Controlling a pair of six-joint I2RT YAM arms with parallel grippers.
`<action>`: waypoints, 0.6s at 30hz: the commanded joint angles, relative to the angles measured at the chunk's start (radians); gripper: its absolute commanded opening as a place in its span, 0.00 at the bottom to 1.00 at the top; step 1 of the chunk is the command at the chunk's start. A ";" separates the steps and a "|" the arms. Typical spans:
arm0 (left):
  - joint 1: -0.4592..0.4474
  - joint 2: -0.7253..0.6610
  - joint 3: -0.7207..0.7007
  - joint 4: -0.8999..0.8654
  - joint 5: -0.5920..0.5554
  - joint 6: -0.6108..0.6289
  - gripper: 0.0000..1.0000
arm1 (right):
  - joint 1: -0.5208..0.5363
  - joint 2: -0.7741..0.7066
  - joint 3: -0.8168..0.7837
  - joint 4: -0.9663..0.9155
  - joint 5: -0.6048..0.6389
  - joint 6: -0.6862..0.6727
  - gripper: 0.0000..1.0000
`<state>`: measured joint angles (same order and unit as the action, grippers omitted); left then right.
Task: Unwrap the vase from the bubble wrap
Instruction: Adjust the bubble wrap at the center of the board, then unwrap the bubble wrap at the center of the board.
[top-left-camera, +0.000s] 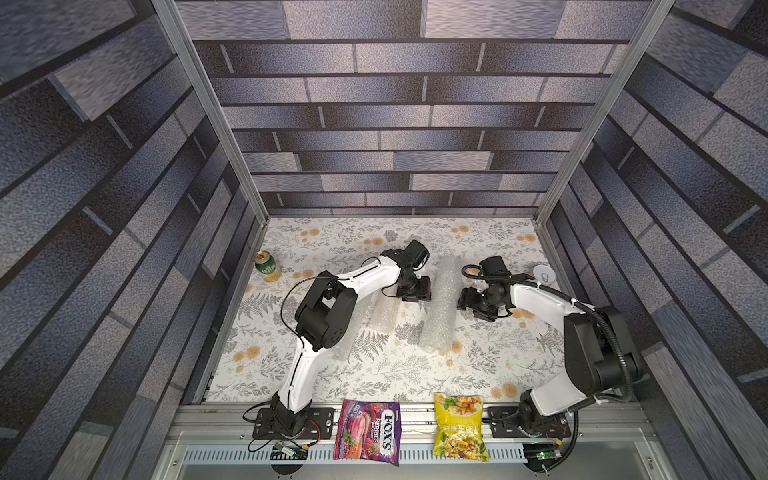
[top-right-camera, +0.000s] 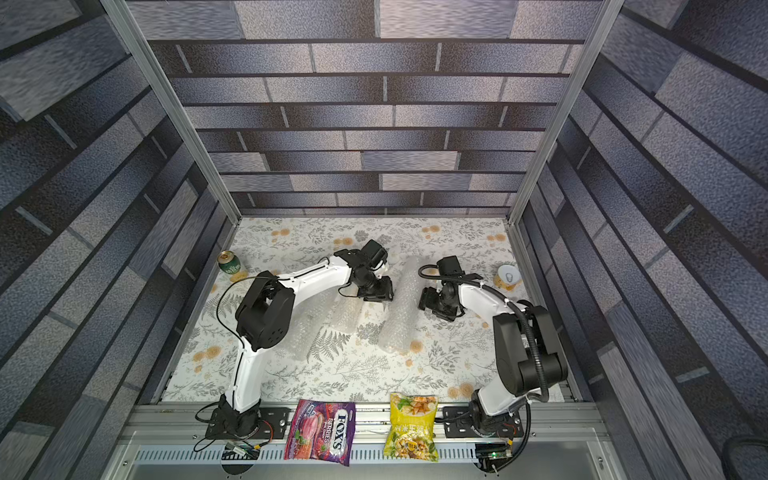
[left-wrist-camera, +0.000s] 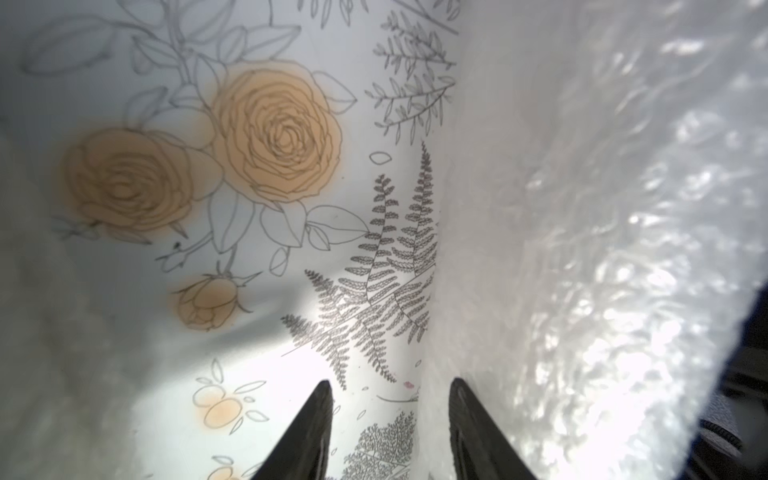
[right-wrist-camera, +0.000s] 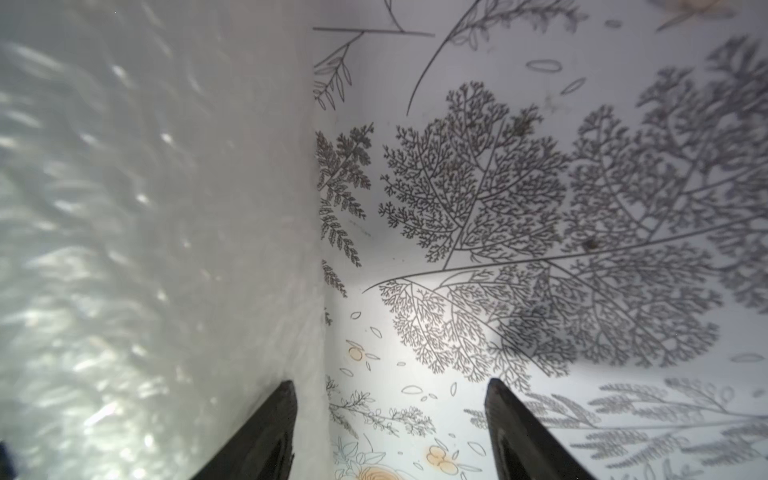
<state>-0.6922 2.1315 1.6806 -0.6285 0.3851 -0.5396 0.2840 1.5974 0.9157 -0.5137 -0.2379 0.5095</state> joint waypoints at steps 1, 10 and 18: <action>-0.038 -0.077 0.017 0.062 0.097 -0.024 0.48 | 0.067 0.032 0.059 0.111 -0.130 0.031 0.73; -0.053 -0.083 0.001 0.062 0.105 -0.033 0.48 | 0.066 -0.035 0.128 -0.144 0.197 -0.096 0.74; -0.059 -0.120 -0.052 0.089 0.124 -0.049 0.48 | 0.053 -0.196 0.060 -0.194 0.198 -0.083 0.74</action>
<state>-0.7429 2.0609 1.6608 -0.5331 0.4767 -0.5705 0.3443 1.4490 1.0031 -0.6548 -0.0460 0.4259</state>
